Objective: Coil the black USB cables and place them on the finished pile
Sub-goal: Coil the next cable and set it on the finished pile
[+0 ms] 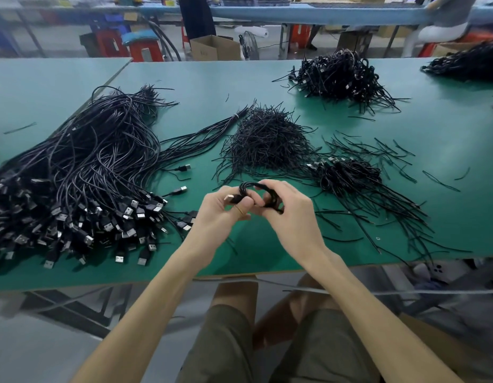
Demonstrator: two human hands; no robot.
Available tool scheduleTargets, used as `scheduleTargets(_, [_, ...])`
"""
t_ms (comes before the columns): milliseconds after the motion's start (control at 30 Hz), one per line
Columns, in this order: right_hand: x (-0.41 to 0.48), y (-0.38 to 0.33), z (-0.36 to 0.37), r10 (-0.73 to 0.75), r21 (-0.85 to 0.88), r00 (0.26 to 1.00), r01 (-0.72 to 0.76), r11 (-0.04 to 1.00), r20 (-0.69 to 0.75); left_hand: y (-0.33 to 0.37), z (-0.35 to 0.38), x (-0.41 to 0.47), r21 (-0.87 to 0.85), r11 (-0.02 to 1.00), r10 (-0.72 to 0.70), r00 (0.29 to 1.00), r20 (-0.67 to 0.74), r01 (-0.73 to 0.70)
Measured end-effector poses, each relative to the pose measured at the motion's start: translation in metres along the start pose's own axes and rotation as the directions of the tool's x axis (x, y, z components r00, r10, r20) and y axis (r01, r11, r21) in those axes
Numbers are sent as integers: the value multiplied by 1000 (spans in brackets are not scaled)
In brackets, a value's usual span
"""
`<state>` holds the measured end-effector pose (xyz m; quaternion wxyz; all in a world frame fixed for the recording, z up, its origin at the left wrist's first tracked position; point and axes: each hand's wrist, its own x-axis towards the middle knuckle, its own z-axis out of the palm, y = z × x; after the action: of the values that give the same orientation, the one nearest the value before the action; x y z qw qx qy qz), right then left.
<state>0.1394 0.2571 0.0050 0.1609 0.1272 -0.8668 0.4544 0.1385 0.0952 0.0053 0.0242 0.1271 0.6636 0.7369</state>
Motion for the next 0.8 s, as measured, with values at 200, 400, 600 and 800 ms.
scheduleTargets(200, [1, 1, 0, 10, -101, 988, 5, 995, 151, -7, -7, 1, 66, 997, -46, 998, -38, 49])
scheduleTargets(400, [1, 0, -2, 87, -152, 962, -48, 987, 260, -8, -10, 3, 170, 985, -45, 999, 23, 40])
scheduleTargets(600, [-3, 0, -6, 37, -251, 964, 31, 968, 265, -5, -14, 4, 331, 910, -234, 969, -84, 249])
scheduleTargets(800, [-10, 0, -7, -56, -325, 950, 160, 932, 307, 7, -12, 5, 845, 528, -193, 981, 13, 92])
